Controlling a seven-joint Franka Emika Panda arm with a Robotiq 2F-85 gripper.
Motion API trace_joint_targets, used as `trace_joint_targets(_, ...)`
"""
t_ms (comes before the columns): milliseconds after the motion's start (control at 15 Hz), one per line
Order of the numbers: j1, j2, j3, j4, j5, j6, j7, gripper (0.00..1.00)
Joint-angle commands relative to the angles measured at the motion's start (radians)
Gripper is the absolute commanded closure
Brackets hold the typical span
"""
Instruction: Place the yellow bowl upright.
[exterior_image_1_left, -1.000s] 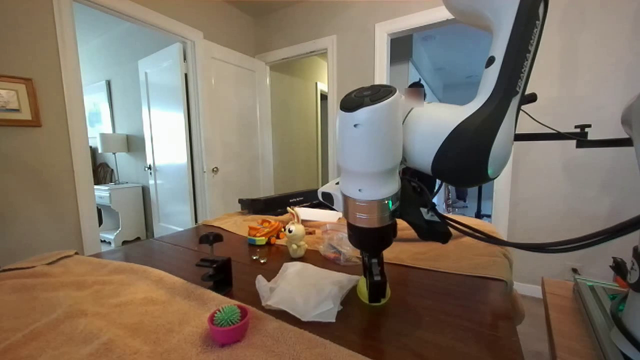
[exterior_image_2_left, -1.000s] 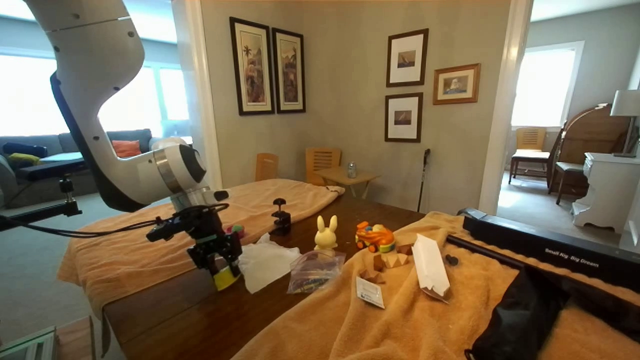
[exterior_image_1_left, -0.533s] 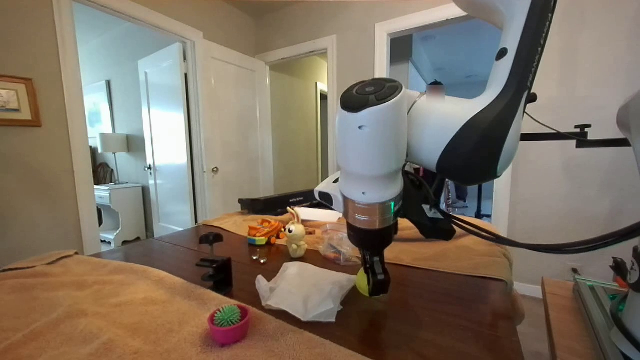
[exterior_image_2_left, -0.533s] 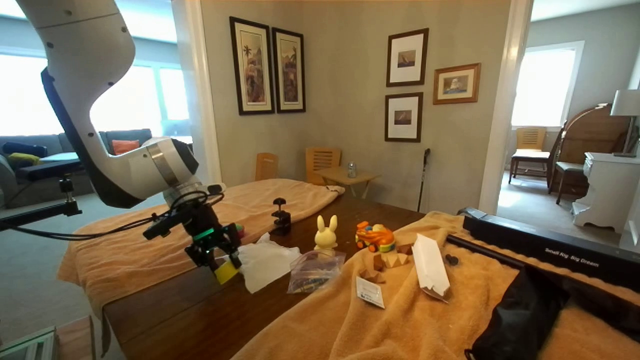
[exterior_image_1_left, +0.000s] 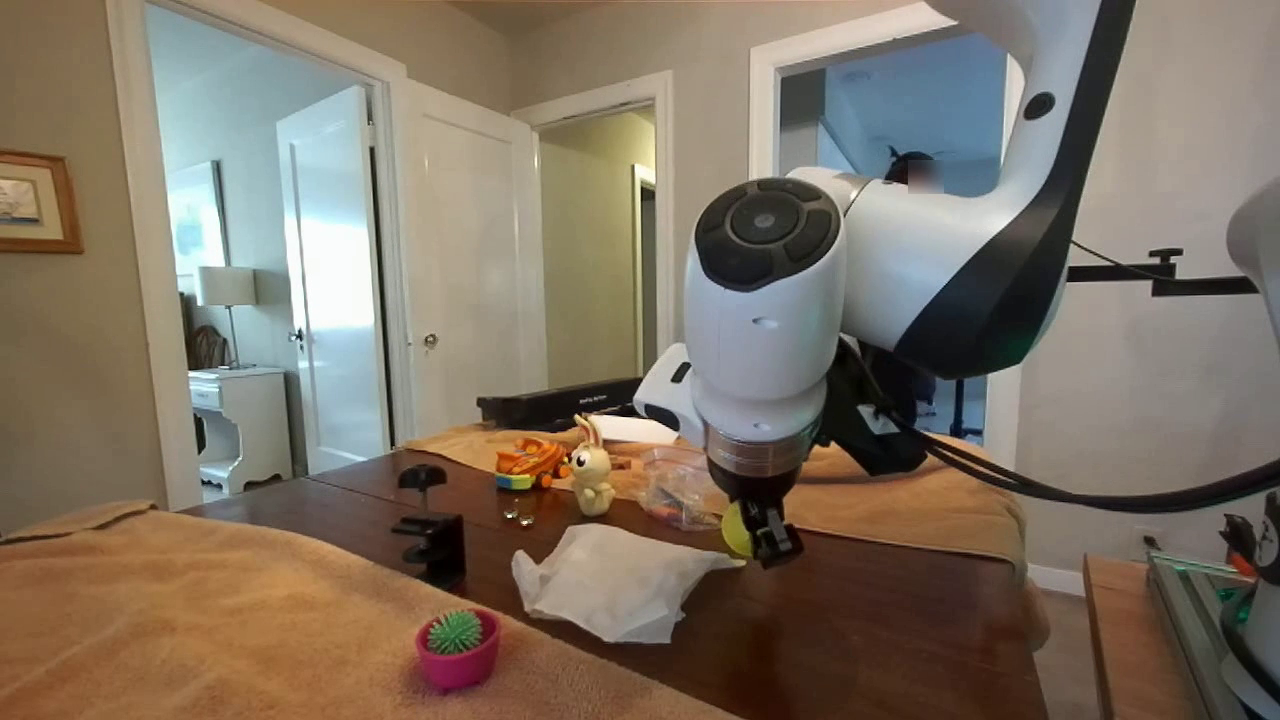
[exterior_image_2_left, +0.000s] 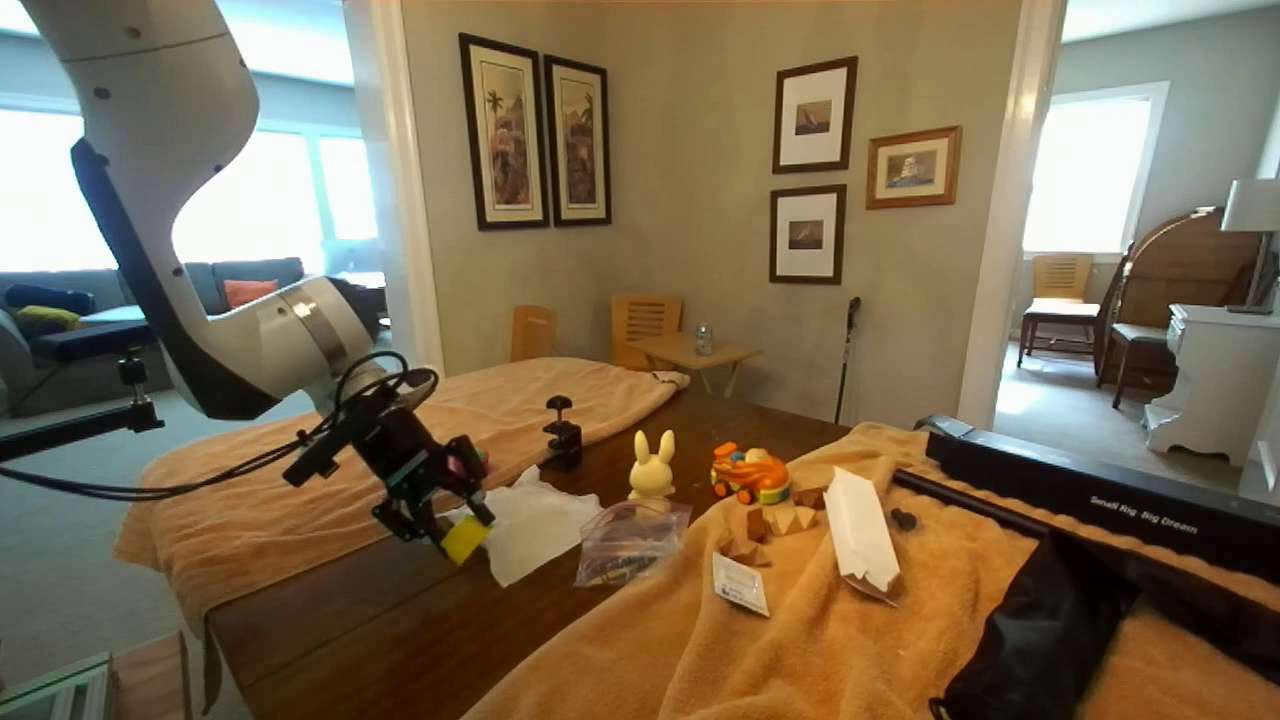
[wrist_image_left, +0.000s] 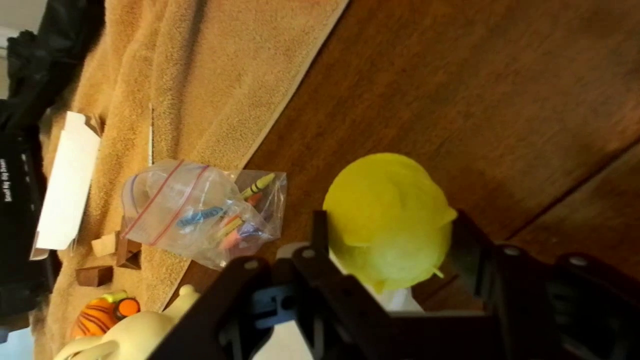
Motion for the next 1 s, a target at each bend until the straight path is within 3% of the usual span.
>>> trace_joint_targets(0,0.005,0.026,0.006,0.004,-0.078,-0.091,0.038,0.65)
trace_joint_targets(400,0.002,0.077,0.008,0.014,-0.073,-0.199,0.016,0.65)
trace_joint_targets(933,0.011,0.134,0.014,0.04,-0.05,-0.435,0.028,0.65)
